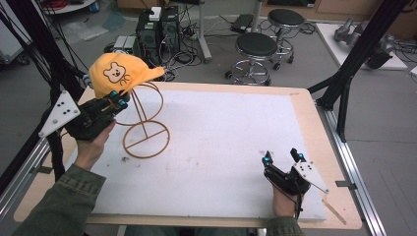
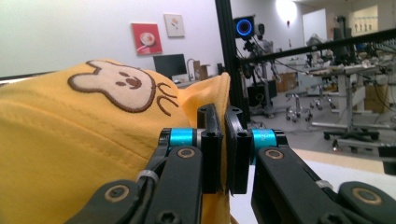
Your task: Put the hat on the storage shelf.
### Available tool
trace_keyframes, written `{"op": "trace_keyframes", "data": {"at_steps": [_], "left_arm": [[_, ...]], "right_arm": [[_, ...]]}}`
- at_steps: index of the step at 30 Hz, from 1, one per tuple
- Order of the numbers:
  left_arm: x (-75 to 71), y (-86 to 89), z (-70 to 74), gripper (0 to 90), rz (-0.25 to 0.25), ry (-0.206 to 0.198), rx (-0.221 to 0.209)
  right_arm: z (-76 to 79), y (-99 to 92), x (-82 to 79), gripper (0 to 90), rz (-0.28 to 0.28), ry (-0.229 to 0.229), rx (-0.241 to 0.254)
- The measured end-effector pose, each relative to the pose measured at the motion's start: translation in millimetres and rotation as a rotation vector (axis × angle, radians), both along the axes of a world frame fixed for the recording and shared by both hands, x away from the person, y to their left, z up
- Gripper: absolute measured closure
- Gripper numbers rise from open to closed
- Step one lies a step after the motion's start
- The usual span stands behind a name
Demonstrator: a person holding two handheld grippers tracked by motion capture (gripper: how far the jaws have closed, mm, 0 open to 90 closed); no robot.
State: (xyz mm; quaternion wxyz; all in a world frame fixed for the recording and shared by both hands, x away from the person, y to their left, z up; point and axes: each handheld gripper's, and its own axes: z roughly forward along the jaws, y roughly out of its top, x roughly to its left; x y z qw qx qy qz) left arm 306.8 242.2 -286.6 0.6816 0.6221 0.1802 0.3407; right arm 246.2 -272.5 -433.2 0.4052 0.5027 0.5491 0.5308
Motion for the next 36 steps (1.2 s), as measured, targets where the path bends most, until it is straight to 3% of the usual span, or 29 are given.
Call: {"op": "trace_keyframes", "data": {"at_steps": [13, 19, 25, 31, 36], "left_arm": [[4.0, -12.0, -36.7, 86.2, -0.030, 0.131, 0.061], [1.5, -15.7, -48.9, 86.1, -0.050, 0.153, 0.086], [1.8, -15.9, -50.7, 85.2, -0.056, 0.178, 0.087], [1.9, -18.9, -49.4, 76.8, -0.079, 0.197, 0.082], [1.5, -23.9, -47.1, 73.6, -0.084, 0.216, 0.104]], "right_arm": [[-0.1, -0.4, 0.3, 11.0, 0.002, 0.001, 0.001], [-0.1, -0.4, 0.4, 11.0, 0.002, 0.002, 0.000], [-0.1, 0.0, 0.0, 11.0, 0.004, 0.006, 0.004], [-0.3, -0.5, 0.5, 11.0, 0.004, 0.003, 0.001], [-0.3, -1.1, 0.2, 11.0, 0.005, 0.001, 0.008]]}}
